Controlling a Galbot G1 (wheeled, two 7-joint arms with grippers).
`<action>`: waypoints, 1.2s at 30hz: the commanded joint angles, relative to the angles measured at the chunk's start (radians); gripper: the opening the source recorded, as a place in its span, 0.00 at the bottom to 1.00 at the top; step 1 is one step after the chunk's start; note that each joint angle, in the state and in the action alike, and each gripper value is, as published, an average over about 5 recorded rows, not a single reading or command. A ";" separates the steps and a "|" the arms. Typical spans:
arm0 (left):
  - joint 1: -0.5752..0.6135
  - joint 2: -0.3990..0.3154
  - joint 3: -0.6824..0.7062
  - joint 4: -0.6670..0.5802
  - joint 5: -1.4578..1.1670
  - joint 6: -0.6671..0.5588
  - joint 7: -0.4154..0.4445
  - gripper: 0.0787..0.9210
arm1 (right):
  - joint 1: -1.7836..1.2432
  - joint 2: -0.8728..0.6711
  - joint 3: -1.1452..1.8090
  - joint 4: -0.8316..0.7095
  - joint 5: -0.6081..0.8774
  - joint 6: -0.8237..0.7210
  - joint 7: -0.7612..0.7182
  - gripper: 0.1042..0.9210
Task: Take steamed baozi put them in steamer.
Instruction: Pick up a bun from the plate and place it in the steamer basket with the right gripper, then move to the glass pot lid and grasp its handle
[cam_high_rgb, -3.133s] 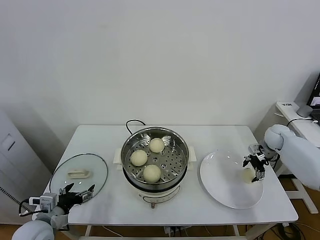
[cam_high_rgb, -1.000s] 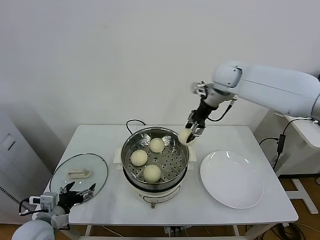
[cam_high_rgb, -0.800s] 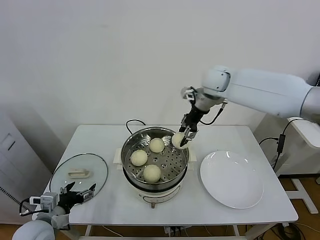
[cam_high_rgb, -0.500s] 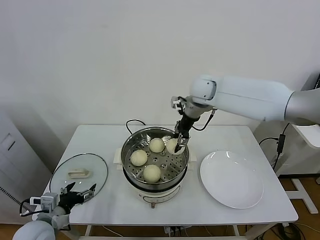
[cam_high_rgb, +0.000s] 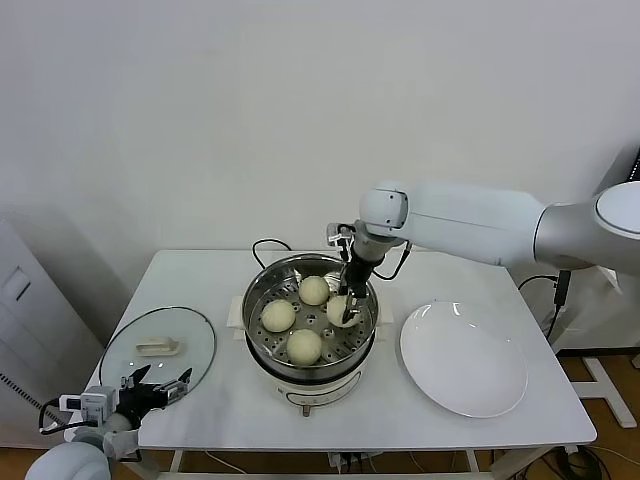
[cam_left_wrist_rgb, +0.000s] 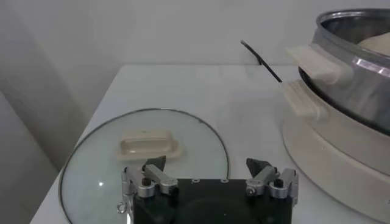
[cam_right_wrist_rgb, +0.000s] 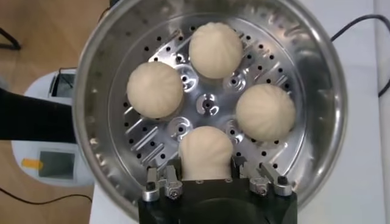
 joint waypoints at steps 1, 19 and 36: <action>-0.001 0.001 0.000 0.002 0.000 -0.001 0.001 0.88 | -0.035 0.012 0.011 -0.003 -0.032 -0.005 0.017 0.55; 0.000 -0.012 -0.013 0.001 0.000 -0.002 0.000 0.88 | 0.079 -0.242 0.222 -0.009 0.079 0.048 0.047 0.88; -0.026 -0.047 -0.017 -0.013 0.016 0.009 -0.009 0.88 | -0.706 -0.599 1.175 0.072 0.207 0.314 0.532 0.88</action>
